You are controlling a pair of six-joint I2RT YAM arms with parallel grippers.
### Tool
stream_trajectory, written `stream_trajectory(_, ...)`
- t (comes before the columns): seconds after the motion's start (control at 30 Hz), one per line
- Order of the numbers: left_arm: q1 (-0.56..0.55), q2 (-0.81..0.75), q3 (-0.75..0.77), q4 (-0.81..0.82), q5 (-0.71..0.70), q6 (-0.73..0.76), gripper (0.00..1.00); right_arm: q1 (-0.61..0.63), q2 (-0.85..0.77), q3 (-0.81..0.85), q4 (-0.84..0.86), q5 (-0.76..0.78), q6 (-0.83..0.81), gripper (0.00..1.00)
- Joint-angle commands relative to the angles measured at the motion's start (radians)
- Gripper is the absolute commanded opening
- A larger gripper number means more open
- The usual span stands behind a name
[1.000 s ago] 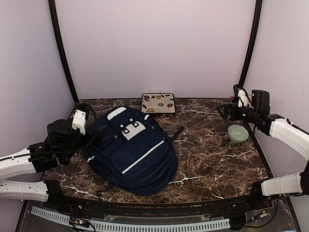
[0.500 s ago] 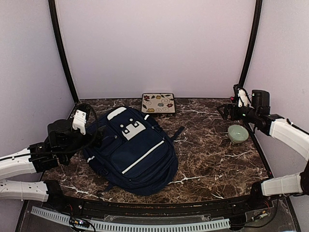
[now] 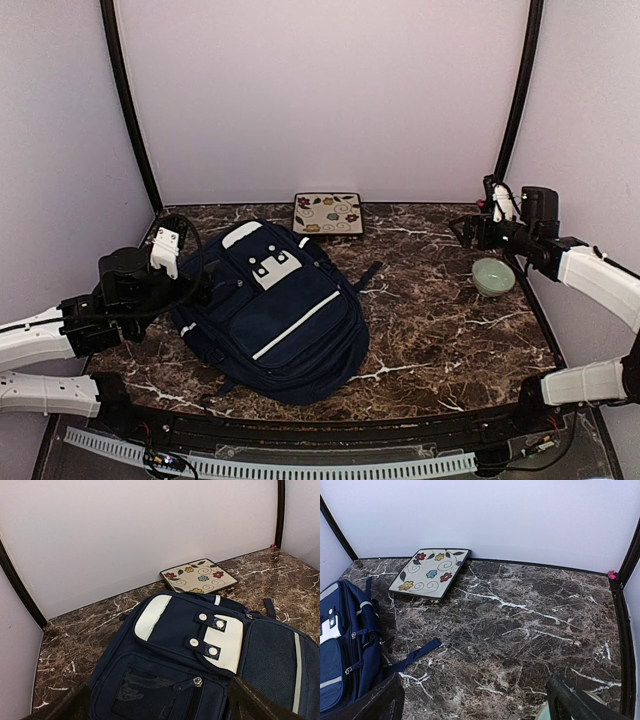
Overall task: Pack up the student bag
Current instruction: Reset both arms
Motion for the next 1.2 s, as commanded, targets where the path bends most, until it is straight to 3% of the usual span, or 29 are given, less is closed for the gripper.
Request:
stream_trajectory(0.0,-0.006,0.000,-0.011,0.013,-0.008,0.010,0.99,-0.008,-0.009,-0.011,0.041,-0.005,0.004,1.00)
stream_trajectory(1.17,-0.029,0.009,-0.011,0.007,-0.031,0.022,0.99,-0.008,-0.002,-0.018,0.048,-0.005,0.004,1.00)
